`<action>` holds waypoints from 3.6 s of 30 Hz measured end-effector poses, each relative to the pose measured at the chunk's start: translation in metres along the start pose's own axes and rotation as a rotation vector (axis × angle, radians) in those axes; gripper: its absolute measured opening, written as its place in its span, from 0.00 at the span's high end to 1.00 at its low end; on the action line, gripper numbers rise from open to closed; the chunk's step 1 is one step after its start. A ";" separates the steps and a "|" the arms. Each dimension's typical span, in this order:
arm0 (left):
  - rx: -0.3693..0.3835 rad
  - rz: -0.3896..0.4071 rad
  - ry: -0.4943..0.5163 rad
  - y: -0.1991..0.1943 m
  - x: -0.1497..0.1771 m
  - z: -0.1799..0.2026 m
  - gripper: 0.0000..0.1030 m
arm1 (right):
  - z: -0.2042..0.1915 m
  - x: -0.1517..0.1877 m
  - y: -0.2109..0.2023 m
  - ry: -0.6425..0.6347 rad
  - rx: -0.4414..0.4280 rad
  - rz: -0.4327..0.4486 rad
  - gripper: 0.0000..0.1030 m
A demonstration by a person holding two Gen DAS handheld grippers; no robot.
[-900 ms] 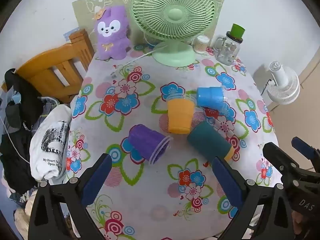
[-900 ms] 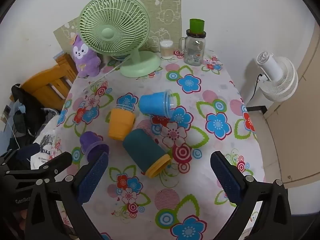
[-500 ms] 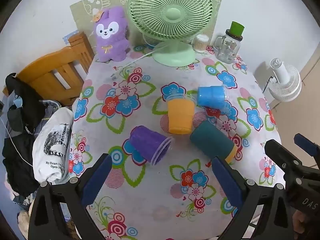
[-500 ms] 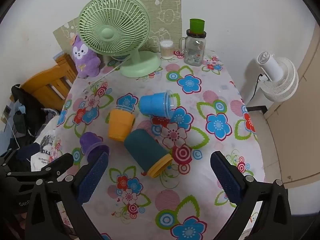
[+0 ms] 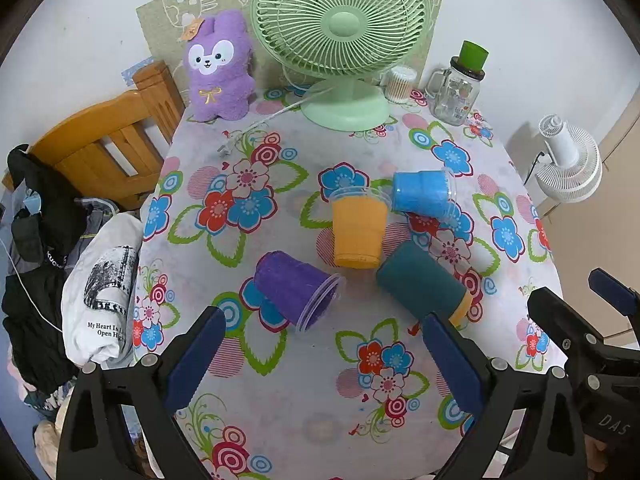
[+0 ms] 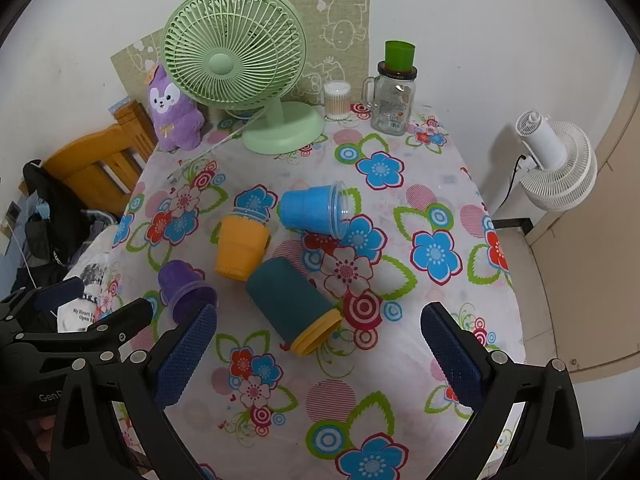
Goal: Flip cup upside down
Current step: 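Move the left tool toward the orange cup lying on its side, then close the left gripper around the orange cup's body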
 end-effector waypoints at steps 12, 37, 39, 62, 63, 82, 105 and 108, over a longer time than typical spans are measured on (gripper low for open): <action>-0.007 0.005 0.002 0.001 -0.001 -0.001 0.03 | -0.001 -0.002 -0.001 -0.005 0.003 0.004 0.00; 0.019 0.016 0.038 -0.002 -0.005 0.017 0.03 | 0.017 -0.002 -0.007 0.030 0.045 -0.003 0.00; 0.019 0.016 0.043 -0.002 -0.007 0.018 0.03 | 0.018 -0.003 -0.006 0.029 0.049 -0.006 0.00; 0.000 -0.038 0.079 0.056 -0.046 0.023 0.03 | 0.034 -0.037 0.056 0.013 0.036 -0.047 0.00; 0.000 -0.041 0.078 0.059 -0.047 0.024 0.03 | 0.034 -0.038 0.059 0.011 0.037 -0.050 0.00; 0.004 -0.156 0.104 0.144 -0.054 0.032 0.03 | 0.047 -0.033 0.139 0.034 0.051 -0.173 0.00; 0.096 -0.234 0.062 0.184 -0.046 0.041 0.38 | 0.047 -0.021 0.167 0.041 0.053 -0.237 0.00; 0.096 -0.214 0.060 0.171 -0.048 0.039 0.38 | 0.047 -0.024 0.160 0.043 0.049 -0.223 0.00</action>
Point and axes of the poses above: each gripper's, at about its wrist camera, not at the fingertips, and y roughly the way its jaws point, z to its right, x to its underside, the point moved 10 cm from there along y, roughly the way its jaws point, and after that the axes turned 1 degree about -z, right-handed, at the moved point
